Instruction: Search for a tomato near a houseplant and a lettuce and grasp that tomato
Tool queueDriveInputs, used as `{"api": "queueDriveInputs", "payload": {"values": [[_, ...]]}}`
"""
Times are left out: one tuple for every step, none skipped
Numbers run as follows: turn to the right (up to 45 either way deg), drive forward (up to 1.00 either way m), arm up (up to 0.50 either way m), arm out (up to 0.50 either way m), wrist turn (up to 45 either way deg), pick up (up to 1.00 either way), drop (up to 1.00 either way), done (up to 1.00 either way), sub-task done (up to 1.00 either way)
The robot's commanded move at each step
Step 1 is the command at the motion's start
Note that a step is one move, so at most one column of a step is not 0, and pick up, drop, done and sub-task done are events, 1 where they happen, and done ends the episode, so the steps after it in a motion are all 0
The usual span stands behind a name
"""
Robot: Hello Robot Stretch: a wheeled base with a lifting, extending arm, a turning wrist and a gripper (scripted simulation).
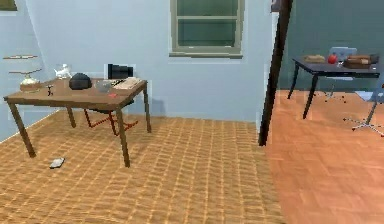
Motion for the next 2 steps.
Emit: {"api": "queueDriveInputs", "payload": {"values": [[0.0,0.6,0.0,0.0,0.0,0.0,0.0,0.0,0.0],[45.0,0.0,0.0,0.0,0.0,0.0,0.0,0.0,0.0]]}}
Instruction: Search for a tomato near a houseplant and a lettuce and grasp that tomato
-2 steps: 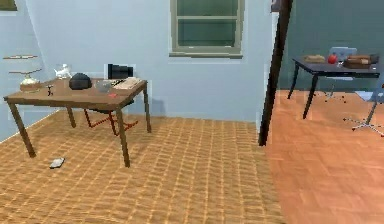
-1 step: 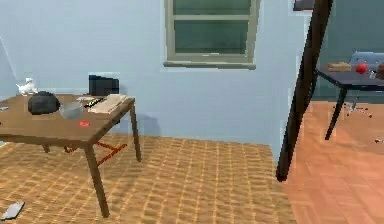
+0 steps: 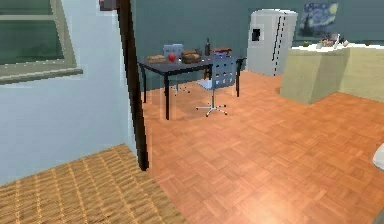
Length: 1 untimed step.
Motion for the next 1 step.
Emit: {"api": "queueDriveInputs", "payload": {"values": [[3.0,0.0,0.0,0.0,0.0,0.0,0.0,0.0,0.0]]}}
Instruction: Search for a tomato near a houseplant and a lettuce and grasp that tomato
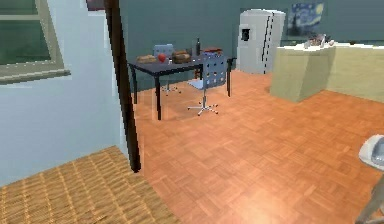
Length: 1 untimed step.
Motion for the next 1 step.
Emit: {"api": "queueDriveInputs", "payload": {"values": [[3.0,0.0,0.0,0.0,0.0,0.0,0.0,0.0,0.0]]}}
